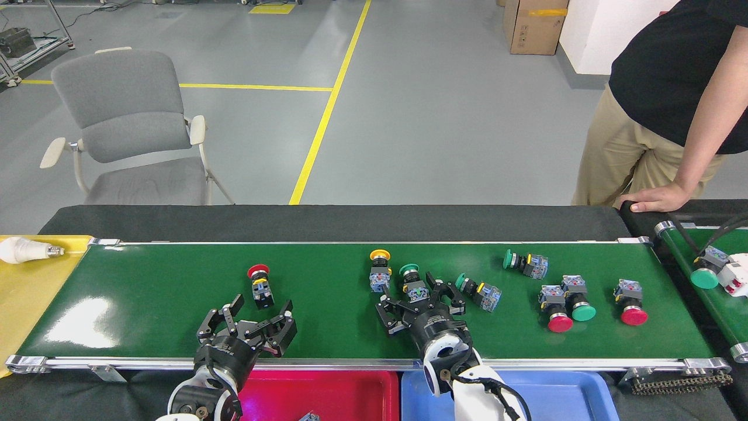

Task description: Pick switch part from conveyor to tray

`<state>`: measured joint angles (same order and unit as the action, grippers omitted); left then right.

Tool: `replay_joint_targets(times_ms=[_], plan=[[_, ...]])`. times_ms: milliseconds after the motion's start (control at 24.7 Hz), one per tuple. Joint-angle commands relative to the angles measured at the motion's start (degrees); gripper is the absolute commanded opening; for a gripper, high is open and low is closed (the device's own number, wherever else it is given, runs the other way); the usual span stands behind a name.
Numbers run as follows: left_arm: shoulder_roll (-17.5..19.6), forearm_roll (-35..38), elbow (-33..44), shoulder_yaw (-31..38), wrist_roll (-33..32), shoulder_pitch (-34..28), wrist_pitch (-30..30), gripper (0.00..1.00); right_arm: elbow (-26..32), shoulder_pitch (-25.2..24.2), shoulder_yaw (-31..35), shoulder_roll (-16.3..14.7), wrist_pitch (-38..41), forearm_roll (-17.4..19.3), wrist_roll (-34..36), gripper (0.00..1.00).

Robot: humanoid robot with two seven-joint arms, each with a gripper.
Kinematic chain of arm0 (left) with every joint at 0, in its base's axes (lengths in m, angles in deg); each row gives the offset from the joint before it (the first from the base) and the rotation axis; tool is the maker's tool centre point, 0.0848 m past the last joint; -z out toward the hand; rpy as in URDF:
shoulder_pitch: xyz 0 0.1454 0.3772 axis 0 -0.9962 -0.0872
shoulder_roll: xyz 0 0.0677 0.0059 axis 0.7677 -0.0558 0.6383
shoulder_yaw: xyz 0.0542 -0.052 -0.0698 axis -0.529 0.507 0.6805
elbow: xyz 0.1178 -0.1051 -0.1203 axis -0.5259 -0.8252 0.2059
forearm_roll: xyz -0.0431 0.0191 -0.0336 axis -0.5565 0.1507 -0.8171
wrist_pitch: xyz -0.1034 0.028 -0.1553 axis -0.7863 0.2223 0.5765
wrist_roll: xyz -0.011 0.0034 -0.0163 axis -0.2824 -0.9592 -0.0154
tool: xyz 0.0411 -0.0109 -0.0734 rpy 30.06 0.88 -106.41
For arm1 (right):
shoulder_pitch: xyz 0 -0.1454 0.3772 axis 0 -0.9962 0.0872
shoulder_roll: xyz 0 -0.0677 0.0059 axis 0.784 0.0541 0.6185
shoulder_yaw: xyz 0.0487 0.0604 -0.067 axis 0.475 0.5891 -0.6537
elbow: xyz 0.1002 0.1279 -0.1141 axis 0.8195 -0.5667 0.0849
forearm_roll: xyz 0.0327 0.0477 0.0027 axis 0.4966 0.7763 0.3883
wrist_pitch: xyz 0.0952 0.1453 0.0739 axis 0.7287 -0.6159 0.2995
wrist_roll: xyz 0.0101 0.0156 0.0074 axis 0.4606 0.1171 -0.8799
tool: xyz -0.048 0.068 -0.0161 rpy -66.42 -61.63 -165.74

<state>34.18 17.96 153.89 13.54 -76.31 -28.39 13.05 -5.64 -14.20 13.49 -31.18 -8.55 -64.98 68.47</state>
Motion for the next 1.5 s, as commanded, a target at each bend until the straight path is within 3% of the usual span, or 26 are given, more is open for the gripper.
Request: replay_joint_targets(times_ms=[0, 81, 121, 202, 243, 283, 364, 485, 566, 647, 687, 768, 889, 930, 1010, 1051, 1132, 1293, 1374, 1455], plan=[[0.4, 0.2, -1.8, -0.1, 0.3, 2.6, -1.8, 0.99, -0.3, 1.5, -0.3, 0.4, -0.6, 0.2, 0.0, 0.50], [0.6, 0.2, -4.3, 0.0, 0.7, 4.7, -3.3, 0.96, -0.4, 1.5, -0.5, 0.4, -0.6, 0.3, -0.5, 0.27], [0.7, 0.2, -5.2, 0.1, 0.8, 5.5, -4.0, 0.87, -0.3, 1.5, -0.5, 0.4, -0.6, 0.6, -0.6, 0.17], [0.8, -0.2, -5.7, 0.4, 1.6, 5.8, -4.3, 0.50, 0.0, 1.5, -0.5, 0.4, -0.4, 1.3, -0.6, 0.11], [0.7, -0.4, -5.7, 0.7, 2.6, 5.7, -4.4, 0.21, 0.2, 1.5, -0.5, 0.4, -0.1, 1.5, -0.5, 0.10], [0.7, -0.4, -5.5, 0.9, 3.8, 5.3, -4.4, 0.09, 0.5, 1.4, -0.6, 0.3, 0.1, 1.6, -0.1, 0.10], [0.8, -0.3, -5.3, 0.8, 6.1, 4.5, -4.4, 0.03, 2.2, 0.9, -0.6, 0.2, 1.6, 1.6, 0.0, 0.10], [1.1, -0.1, -4.6, 0.4, 9.5, 2.1, -3.9, 0.00, 10.9, -3.5, -1.4, -0.2, 7.8, 1.5, -0.2, 0.10], [1.8, -0.1, -2.7, 0.1, 10.5, -0.6, -3.3, 0.00, 18.2, -7.8, -4.2, -2.0, 12.7, 1.3, -0.6, 0.11], [2.5, -0.1, 4.1, -1.0, 10.6, -5.7, 0.3, 0.00, 25.2, -12.2, -7.5, -6.1, 15.6, 1.1, -0.6, 0.18], [2.6, -0.1, 8.7, -1.7, 10.6, -8.5, 3.5, 0.00, 28.1, -14.2, -9.2, -8.0, 16.1, 1.1, -0.6, 0.29], [2.6, -0.2, 16.7, -1.8, 10.5, -14.3, 9.8, 0.00, 32.1, -17.6, -12.6, -10.6, 16.5, 1.1, -0.6, 0.97], [3.0, -0.3, 26.5, -1.3, 10.1, -22.8, 24.2, 0.08, 35.9, -20.7, -14.2, -12.1, 16.7, 1.1, -0.6, 1.00], [3.2, -0.4, 27.4, -1.1, 10.0, -24.5, 28.4, 0.22, 35.9, -20.9, -14.2, -12.2, 16.6, 1.1, -0.6, 1.00], [3.2, -0.3, 27.4, -0.5, 10.0, -25.1, 31.2, 0.70, 36.1, -21.3, -14.0, -12.2, 16.0, 1.1, -0.6, 1.00], [2.7, -0.4, 27.4, -0.4, 10.0, -25.5, 30.7, 1.00, 36.5, -21.6, -13.7, -12.2, 16.0, 1.1, -0.6, 1.00], [2.7, -0.3, 27.4, 0.1, 10.1, -26.4, 29.5, 1.00, 38.6, -23.4, -10.6, -13.4, 15.3, 1.1, -0.4, 1.00], [2.5, -0.3, 27.4, 3.6, 10.2, -28.5, 23.3, 1.00, 40.8, -31.0, 5.8, -12.1, 9.3, 1.2, 7.4, 1.00], [2.5, 0.1, 27.4, 5.9, 10.1, -29.4, 13.3, 1.00, 40.8, -34.9, 14.8, -10.6, 7.5, 1.5, 12.8, 1.00], [3.2, -0.1, 27.3, 9.3, 10.4, -31.0, 2.5, 1.00, 40.8, -38.6, 23.5, -8.1, 7.6, 1.8, 13.6, 1.00]])
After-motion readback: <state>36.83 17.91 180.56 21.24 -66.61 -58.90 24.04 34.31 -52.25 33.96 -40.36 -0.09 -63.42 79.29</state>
